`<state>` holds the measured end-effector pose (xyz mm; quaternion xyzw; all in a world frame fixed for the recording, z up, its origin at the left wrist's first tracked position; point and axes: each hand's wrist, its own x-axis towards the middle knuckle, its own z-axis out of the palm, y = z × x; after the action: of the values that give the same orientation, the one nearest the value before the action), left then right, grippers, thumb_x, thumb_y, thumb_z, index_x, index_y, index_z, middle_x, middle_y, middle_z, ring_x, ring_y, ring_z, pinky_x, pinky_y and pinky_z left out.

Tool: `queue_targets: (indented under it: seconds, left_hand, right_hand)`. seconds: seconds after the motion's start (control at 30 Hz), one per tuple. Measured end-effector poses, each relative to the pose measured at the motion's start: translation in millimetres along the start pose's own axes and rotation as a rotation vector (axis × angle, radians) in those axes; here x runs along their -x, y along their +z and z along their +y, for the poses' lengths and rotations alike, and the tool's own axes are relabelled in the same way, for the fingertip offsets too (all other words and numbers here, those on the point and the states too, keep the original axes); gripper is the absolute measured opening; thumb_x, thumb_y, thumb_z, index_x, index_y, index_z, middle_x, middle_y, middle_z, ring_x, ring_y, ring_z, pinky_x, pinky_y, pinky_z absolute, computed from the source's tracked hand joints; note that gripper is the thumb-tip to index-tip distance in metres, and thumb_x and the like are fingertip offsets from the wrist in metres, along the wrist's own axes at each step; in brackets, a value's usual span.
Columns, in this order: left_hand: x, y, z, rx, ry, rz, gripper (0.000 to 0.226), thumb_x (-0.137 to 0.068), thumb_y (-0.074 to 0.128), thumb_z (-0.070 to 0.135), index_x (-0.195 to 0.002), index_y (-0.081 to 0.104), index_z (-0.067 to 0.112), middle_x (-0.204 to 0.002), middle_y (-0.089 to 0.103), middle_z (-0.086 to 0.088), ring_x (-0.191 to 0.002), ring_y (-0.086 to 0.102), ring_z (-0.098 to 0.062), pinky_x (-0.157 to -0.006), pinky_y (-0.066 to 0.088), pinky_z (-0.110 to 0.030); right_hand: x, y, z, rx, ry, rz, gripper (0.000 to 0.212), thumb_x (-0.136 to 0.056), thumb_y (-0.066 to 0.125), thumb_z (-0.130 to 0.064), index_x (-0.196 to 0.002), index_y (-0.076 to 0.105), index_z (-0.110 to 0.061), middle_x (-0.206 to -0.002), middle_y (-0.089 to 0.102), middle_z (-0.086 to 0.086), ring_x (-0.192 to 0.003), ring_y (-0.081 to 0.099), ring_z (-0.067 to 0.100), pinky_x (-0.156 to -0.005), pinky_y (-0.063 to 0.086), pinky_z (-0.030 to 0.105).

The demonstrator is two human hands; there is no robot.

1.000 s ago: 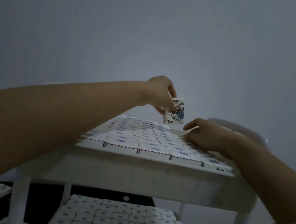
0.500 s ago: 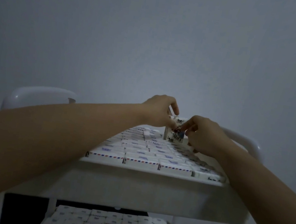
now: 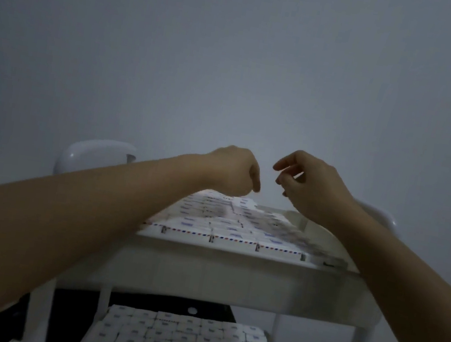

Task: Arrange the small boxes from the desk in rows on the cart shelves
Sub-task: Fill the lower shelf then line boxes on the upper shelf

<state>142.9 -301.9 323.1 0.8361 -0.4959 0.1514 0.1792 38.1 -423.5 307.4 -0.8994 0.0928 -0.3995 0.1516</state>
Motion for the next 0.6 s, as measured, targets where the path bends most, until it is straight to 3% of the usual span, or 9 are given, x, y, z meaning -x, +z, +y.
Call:
queue_targets:
  seconds: [0.13, 0.23, 0.33, 0.4, 0.5, 0.6]
  left_hand:
    - [94, -31, -9, 0.061, 0.068, 0.3, 0.025, -0.093, 0.051, 0.016, -0.093, 0.07, 0.032, -0.082, 0.071, 0.015, -0.069, 0.061, 0.002, -0.074, 0.05, -0.02]
    - [179, -39, -24, 0.294, 0.1, 0.343, 0.02, -0.093, 0.056, 0.015, -0.09, 0.069, 0.029, -0.071, 0.071, 0.012, -0.054, 0.059, 0.003, -0.056, 0.042, -0.008]
    - [245, -28, -60, 0.407, -0.025, 0.384, 0.02, -0.093, 0.056, 0.008, -0.087, 0.07, 0.022, -0.069, 0.071, 0.004, -0.04, 0.05, 0.0, -0.044, 0.039, -0.012]
    - [285, -11, -92, 0.416, -0.163, 0.385, 0.021, -0.094, 0.055, 0.008, -0.088, 0.069, 0.022, -0.072, 0.071, 0.002, -0.038, 0.048, -0.008, -0.042, 0.039, -0.018]
    - [345, 20, -142, 0.385, -0.389, 0.409, 0.023, -0.096, 0.053, 0.007, -0.09, 0.068, 0.024, -0.078, 0.071, 0.008, -0.046, 0.056, -0.024, -0.046, 0.047, -0.024]
    - [409, 49, -180, 0.251, -0.555, 0.444, 0.03, -0.093, 0.056, 0.005, -0.09, 0.068, 0.032, -0.085, 0.069, 0.022, -0.063, 0.064, -0.007, -0.058, 0.05, -0.018]
  right_hand:
    - [38, 4, -51, -0.153, -0.179, 0.102, 0.004, -0.095, 0.054, -0.029, -0.095, 0.057, -0.031, -0.079, 0.064, -0.012, -0.07, 0.061, 0.004, -0.065, 0.05, 0.022]
    - [80, 25, -91, -0.318, -0.365, 0.121, 0.004, -0.092, 0.054, -0.026, -0.094, 0.057, -0.029, -0.064, 0.059, -0.012, -0.061, 0.059, 0.007, -0.055, 0.046, 0.019]
    - [115, 61, -124, -0.431, -0.491, 0.02, 0.006, -0.094, 0.056, -0.021, -0.099, 0.058, -0.025, -0.06, 0.055, -0.012, -0.056, 0.055, 0.008, -0.052, 0.037, 0.016]
    - [135, 90, -145, -0.483, -0.546, -0.078, 0.009, -0.094, 0.057, -0.02, -0.101, 0.056, -0.026, -0.063, 0.054, -0.014, -0.056, 0.055, 0.006, -0.051, 0.036, 0.014]
    - [160, 141, -168, -0.518, -0.571, -0.256, 0.012, -0.096, 0.053, -0.023, -0.107, 0.054, -0.029, -0.069, 0.058, -0.01, -0.06, 0.057, 0.01, -0.051, 0.043, 0.024]
    - [185, 201, -181, -0.534, -0.518, -0.414, 0.013, -0.097, 0.052, -0.023, -0.109, 0.053, -0.029, -0.073, 0.06, -0.006, -0.062, 0.056, 0.012, -0.055, 0.046, 0.031]
